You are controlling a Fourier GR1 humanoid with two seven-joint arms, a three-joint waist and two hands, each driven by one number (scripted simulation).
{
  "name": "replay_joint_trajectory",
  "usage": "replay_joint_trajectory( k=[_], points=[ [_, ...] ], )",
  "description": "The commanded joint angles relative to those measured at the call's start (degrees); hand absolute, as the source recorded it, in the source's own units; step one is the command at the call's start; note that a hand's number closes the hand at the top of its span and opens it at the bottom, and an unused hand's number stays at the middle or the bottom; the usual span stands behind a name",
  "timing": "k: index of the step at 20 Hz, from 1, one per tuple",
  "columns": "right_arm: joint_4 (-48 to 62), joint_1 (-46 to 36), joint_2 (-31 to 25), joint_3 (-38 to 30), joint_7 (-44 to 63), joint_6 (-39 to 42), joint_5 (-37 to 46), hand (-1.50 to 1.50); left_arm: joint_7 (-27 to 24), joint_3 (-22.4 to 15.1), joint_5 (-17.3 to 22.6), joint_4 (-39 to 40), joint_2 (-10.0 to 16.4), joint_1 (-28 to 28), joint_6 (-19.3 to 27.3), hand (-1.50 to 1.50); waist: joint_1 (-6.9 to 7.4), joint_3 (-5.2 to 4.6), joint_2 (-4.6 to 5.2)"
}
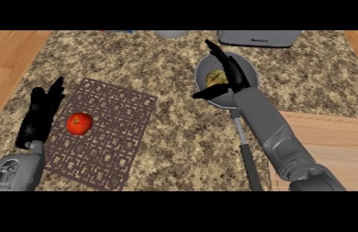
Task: Pick the squash from the cutting board and place it in the pan
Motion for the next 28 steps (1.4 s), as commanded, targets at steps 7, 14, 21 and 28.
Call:
replay_joint_trajectory(
  k=[7,14,21,28],
  points=[
    [0.05,-1.32,-13.62,-6.61,3.21,7.26,-6.1,-1.5,1.05,2.48,1.28,-0.08,2.07,0.23,-1.38,0.0,-1.7,-0.06,-0.6],
    [0.78,3.48,-25.5,-8.79,-1.1,19.11,-8.19,-1.5,-0.75,1.46,0.09,2.35,-0.02,-0.31,-0.25,0.0,-1.77,0.01,-0.15],
    [1.17,7.12,-35.54,-9.34,-4.14,29.06,-8.49,-1.5,-1.55,1.73,0.96,-1.69,0.58,3.11,-1.63,0.0,-0.29,0.17,0.03],
    [1.43,9.73,-43.0,-8.54,-6.43,37.3,-7.49,-1.5,-2.3,1.02,-0.02,-1.08,-0.47,3.24,-0.83,0.0,-0.17,0.24,0.11]
  ],
)
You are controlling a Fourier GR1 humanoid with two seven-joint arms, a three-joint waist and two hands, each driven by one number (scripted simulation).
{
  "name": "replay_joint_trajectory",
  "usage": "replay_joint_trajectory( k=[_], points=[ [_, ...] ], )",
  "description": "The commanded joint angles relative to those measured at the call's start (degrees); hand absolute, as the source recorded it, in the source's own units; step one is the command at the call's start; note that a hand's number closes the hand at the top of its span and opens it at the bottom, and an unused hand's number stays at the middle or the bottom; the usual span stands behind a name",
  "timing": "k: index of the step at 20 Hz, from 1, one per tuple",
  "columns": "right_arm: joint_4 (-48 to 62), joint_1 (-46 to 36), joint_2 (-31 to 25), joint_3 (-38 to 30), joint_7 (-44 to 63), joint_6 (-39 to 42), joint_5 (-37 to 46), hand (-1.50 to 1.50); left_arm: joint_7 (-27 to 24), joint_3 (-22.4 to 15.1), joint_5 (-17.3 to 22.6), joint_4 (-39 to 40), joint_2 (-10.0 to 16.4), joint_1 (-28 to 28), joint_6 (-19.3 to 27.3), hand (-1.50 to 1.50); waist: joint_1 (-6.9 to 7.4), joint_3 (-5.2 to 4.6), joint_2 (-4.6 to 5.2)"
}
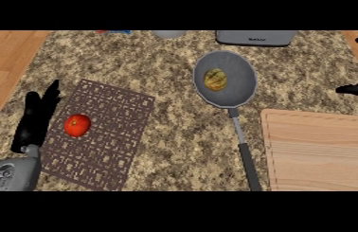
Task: Pick the squash from the cutting board and place it in the pan
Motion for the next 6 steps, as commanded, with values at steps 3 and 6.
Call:
replay_joint_trajectory(
  k=[3,6],
  points=[
    [-0.17,2.55,-5.37,0.07,-3.54,5.71,0.26,-1.5,0.29,0.18,0.11,0.02,0.47,-0.76,-0.63,0.0,0.41,0.15,0.31],
    [-0.2,2.14,-6.55,0.12,-2.62,6.65,0.24,-1.5,-1.29,1.23,1.49,0.33,1.71,-0.7,-2.55,0.0,0.6,0.09,0.16]
  ],
)
